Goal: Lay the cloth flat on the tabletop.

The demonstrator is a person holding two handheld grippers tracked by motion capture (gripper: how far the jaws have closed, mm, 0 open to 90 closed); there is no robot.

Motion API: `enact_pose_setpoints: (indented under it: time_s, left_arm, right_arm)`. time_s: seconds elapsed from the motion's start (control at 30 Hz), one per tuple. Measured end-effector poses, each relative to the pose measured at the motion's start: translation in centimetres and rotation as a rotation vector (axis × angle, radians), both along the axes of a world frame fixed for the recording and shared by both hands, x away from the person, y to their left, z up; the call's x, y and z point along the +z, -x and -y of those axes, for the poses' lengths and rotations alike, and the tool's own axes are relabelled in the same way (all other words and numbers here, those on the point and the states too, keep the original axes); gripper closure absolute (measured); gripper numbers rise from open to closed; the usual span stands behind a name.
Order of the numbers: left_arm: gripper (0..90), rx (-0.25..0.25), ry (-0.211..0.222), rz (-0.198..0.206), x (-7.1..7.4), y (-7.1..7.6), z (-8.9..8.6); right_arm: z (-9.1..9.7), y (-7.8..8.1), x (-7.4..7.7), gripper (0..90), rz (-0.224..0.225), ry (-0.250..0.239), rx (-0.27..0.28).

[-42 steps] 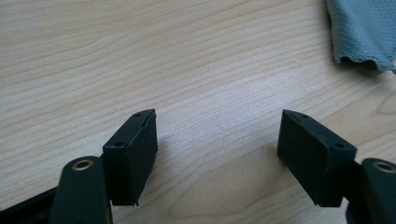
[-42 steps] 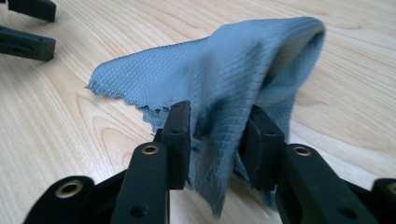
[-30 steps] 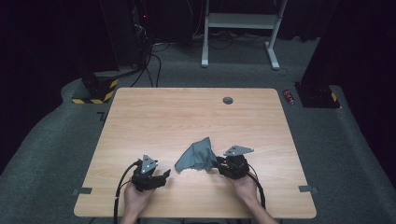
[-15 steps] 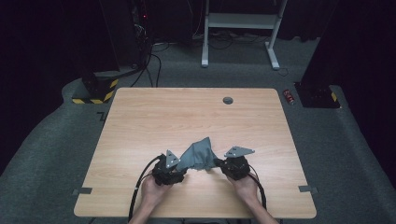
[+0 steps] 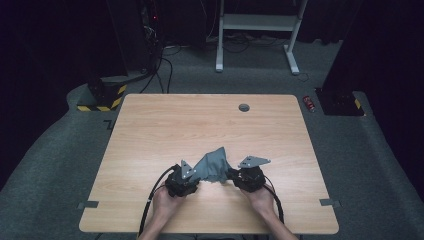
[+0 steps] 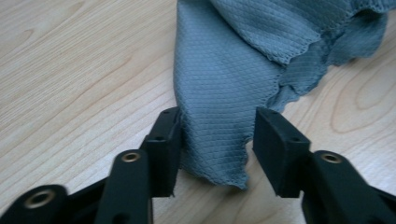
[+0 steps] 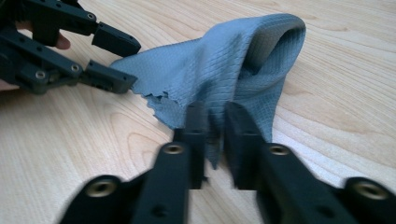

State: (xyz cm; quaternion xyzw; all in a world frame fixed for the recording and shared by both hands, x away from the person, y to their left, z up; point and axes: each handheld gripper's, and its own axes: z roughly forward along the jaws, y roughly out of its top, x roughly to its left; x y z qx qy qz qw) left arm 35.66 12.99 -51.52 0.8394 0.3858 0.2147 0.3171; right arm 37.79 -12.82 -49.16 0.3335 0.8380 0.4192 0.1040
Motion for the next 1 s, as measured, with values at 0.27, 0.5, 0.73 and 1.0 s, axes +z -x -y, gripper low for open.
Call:
enact_pose_setpoints:
  time_s: [0.27, 0.5, 0.73, 1.0]
  left_arm:
    - [81.1, -0.009, 0.01, -0.007, 0.1, -0.3, -0.5]
    - [85.3, 0.001, 0.08, -0.012, 0.6, -0.3, -1.3]
    - [86.0, 0.006, 0.14, -0.004, 1.6, -0.4, -2.1]
    - [86.7, 0.046, 0.195, -0.004, 2.3, -0.5, -4.1]
  right_arm:
    - [0.9, -0.6, 1.2, 89.8, 0.03, -0.011, -0.025]
    - [0.6, -0.8, 0.9, 68.2, -0.012, -0.043, -0.01]
    - [-0.2, -0.8, 0.4, 84.2, -0.021, -0.002, 0.007]
    - [0.6, -0.9, 1.9, 89.3, 0.039, 0.015, -0.023]
